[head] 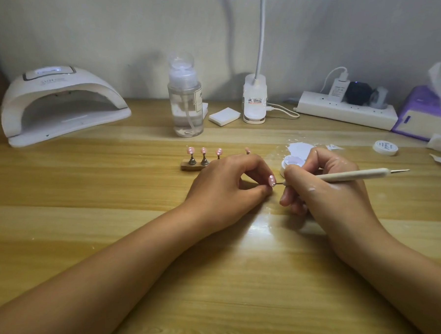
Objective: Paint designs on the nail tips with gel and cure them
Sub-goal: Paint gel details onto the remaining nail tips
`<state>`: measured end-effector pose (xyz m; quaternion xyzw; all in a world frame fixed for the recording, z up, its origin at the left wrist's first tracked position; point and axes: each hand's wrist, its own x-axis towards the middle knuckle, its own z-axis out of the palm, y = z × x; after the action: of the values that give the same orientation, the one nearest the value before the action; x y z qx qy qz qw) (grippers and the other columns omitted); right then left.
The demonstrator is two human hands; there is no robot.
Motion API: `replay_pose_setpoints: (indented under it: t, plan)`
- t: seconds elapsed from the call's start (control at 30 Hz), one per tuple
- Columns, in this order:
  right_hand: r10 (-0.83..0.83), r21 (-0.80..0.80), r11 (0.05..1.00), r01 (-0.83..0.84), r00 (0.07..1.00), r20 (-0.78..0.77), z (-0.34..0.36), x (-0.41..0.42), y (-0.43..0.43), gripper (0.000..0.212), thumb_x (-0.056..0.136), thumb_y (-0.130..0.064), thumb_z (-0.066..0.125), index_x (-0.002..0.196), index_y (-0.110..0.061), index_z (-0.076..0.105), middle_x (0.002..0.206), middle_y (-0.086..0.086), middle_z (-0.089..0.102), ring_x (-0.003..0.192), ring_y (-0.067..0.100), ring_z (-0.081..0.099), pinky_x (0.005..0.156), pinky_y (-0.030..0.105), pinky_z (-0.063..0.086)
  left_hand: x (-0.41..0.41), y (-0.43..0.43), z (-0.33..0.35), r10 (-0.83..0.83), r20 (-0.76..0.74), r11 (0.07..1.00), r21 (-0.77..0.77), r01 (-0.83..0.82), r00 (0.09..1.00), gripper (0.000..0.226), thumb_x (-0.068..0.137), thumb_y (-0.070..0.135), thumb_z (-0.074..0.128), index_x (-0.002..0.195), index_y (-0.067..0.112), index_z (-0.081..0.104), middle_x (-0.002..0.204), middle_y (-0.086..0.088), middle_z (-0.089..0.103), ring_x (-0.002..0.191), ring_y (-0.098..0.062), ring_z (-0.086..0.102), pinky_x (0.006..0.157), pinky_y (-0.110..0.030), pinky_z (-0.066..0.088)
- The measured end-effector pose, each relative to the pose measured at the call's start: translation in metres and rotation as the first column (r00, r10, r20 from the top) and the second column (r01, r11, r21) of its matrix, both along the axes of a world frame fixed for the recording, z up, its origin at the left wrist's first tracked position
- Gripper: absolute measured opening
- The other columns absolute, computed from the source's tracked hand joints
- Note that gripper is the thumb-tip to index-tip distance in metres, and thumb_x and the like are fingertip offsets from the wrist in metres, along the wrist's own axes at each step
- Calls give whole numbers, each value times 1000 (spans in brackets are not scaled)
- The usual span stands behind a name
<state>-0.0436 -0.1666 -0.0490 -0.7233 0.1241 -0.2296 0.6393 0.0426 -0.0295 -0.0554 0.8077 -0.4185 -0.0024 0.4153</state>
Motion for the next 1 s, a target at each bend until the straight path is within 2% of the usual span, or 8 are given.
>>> replay_pose_setpoints:
  t: [0.13, 0.23, 0.4, 0.5, 0.63, 0.77, 0.9, 1.0]
  plan:
    - [-28, 31, 999, 28, 999, 16, 0, 0, -1, 21, 69, -19, 63, 55, -21, 47, 51, 13, 63, 39, 14, 49, 41, 19, 39, -1, 1, 1, 0, 17, 1000, -1, 0, 1000, 14, 82, 13, 74, 83, 26, 70, 86, 15, 72, 56, 22, 47, 58, -7, 29]
    - [-34, 50, 998, 32, 999, 35, 0, -1, -1, 21, 73, -21, 65, 57, -22, 51, 54, 12, 65, 40, 13, 52, 43, 19, 42, -3, 1, 2, 9, 52, 1000, -7, -9, 999, 18, 81, 13, 75, 80, 30, 68, 73, 23, 64, 58, 22, 47, 59, -7, 29]
    - [-17, 47, 999, 15, 998, 54, -1, -1, -3, 30, 84, -12, 66, 60, -21, 50, 55, 13, 66, 43, 14, 54, 44, 20, 44, -2, 1, 1, 31, 61, 999, -12, -30, 998, 16, 80, 16, 76, 80, 31, 70, 72, 24, 61, 60, 19, 48, 64, -21, 36]
    - [-16, 41, 999, 15, 999, 40, -1, -1, -3, 31, 84, -11, 66, 59, -22, 51, 55, 14, 66, 43, 14, 54, 44, 20, 44, -3, 1, 1, 32, 69, 999, -14, -31, 997, 14, 80, 17, 76, 81, 30, 70, 71, 25, 60, 60, 19, 48, 65, -22, 36]
    - [-6, 38, 999, 5, 1000, 24, 1, -1, -1, 21, 75, -21, 66, 59, -23, 53, 56, 14, 67, 44, 15, 56, 45, 21, 44, -2, 0, 1, 36, 80, 999, -10, -35, 996, 12, 80, 18, 76, 81, 29, 71, 69, 29, 58, 61, 20, 47, 62, -16, 32]
    - [-9, 30, 1000, 8, 1000, 12, 1, -1, -1, 21, 74, -23, 66, 57, -23, 52, 57, 14, 67, 44, 15, 56, 45, 22, 44, -1, 0, 1, 43, 88, 999, -6, -43, 995, 12, 81, 19, 76, 81, 29, 71, 67, 31, 57, 62, 21, 47, 64, -11, 30]
    - [5, 10, 1000, -5, 1000, 16, 1, -2, -1, 26, 80, -19, 66, 59, -23, 52, 58, 14, 67, 44, 15, 55, 45, 23, 44, -2, 1, 1, 36, 99, 999, -9, -35, 994, 12, 80, 17, 75, 81, 27, 71, 67, 33, 56, 62, 22, 47, 63, -6, 28]
    - [-20, 30, 999, 19, 999, 32, 1, -2, -2, 32, 85, -11, 65, 59, -21, 49, 54, 13, 65, 41, 13, 52, 44, 20, 43, -2, 1, 2, 28, 98, 1000, -11, -27, 995, 12, 81, 16, 75, 82, 26, 71, 72, 24, 60, 62, 22, 47, 65, -10, 31]
